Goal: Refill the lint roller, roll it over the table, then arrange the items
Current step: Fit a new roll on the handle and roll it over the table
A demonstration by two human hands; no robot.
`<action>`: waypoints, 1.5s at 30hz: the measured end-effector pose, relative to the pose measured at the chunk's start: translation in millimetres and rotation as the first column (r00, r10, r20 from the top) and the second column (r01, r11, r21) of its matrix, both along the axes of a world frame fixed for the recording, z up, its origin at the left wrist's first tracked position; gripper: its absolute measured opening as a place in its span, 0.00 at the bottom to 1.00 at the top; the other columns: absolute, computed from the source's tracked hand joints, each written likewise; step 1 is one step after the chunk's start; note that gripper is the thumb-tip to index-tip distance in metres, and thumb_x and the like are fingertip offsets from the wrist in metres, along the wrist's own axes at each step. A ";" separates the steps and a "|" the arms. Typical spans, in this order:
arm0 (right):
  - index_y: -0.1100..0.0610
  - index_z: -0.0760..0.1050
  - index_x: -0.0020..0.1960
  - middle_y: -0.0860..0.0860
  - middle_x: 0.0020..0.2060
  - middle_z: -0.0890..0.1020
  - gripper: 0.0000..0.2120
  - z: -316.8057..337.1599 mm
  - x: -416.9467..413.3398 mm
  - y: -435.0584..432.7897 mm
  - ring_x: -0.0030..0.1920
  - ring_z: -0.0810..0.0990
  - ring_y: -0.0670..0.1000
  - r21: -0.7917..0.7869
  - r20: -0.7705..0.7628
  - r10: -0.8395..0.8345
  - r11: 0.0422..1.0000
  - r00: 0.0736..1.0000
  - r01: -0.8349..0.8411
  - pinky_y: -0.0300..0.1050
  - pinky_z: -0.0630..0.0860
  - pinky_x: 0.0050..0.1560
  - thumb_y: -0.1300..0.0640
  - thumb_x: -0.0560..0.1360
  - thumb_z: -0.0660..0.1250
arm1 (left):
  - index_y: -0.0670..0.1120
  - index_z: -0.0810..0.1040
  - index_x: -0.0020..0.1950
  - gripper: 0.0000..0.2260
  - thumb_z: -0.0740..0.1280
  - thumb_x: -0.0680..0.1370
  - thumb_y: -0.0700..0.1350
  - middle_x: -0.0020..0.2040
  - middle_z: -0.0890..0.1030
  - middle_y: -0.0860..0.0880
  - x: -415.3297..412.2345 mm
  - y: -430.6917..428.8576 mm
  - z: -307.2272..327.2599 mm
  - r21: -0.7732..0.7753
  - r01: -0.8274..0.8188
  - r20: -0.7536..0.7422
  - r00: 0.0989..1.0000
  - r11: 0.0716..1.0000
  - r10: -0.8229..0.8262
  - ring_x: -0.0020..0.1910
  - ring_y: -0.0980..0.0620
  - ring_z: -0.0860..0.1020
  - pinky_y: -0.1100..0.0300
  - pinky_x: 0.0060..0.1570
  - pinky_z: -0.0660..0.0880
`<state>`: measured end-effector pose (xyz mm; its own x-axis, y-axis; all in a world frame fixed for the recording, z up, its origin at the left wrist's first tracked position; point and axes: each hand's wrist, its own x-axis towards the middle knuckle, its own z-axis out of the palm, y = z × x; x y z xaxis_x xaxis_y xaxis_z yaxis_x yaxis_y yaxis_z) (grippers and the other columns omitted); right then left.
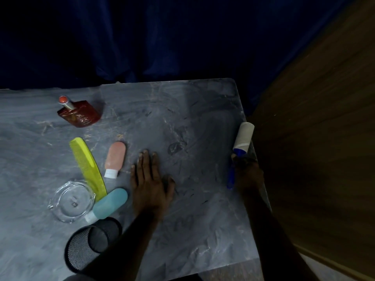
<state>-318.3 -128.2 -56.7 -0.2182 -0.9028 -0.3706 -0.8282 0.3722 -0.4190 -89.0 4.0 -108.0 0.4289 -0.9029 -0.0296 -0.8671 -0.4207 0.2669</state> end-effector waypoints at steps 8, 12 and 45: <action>0.61 0.75 0.67 0.61 0.63 0.80 0.18 10.0 7.6 -21.3 0.65 0.78 0.61 0.052 -0.152 0.167 0.986 0.974 -0.161 0.53 0.73 0.65 0.52 0.83 0.62 | 0.39 0.63 0.86 0.38 0.58 0.79 0.58 0.86 0.62 0.36 2.2 1.5 4.2 -0.005 0.003 -0.045 0.999 1.000 -0.003 0.85 0.35 0.64 0.38 0.84 0.59; 0.61 0.78 0.63 0.62 0.59 0.82 0.19 12.5 27.2 -17.4 0.61 0.80 0.62 0.054 -0.075 0.292 0.956 0.953 -0.288 0.51 0.73 0.64 0.47 0.83 0.61 | 0.38 0.65 0.85 0.37 0.59 0.79 0.57 0.86 0.63 0.36 3.9 1.9 11.4 -0.017 0.000 -0.113 0.994 1.000 -0.002 0.84 0.34 0.65 0.37 0.83 0.62; 0.58 0.82 0.50 0.57 0.48 0.87 0.29 22.8 131.3 12.2 0.51 0.85 0.59 -0.039 -0.088 0.290 0.955 0.953 -0.295 0.50 0.82 0.49 0.31 0.70 0.69 | 0.48 0.55 0.89 0.37 0.67 0.83 0.55 0.89 0.56 0.46 13.7 -16.1 63.6 0.151 -0.009 -0.381 0.922 0.989 0.067 0.88 0.45 0.54 0.53 0.86 0.53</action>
<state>-186.9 -116.0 -33.9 0.0313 -0.9487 -0.3146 -0.9292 0.0884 -0.3589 -75.3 -12.1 -44.4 0.3924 -0.8598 -0.3267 -0.6924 -0.5100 0.5105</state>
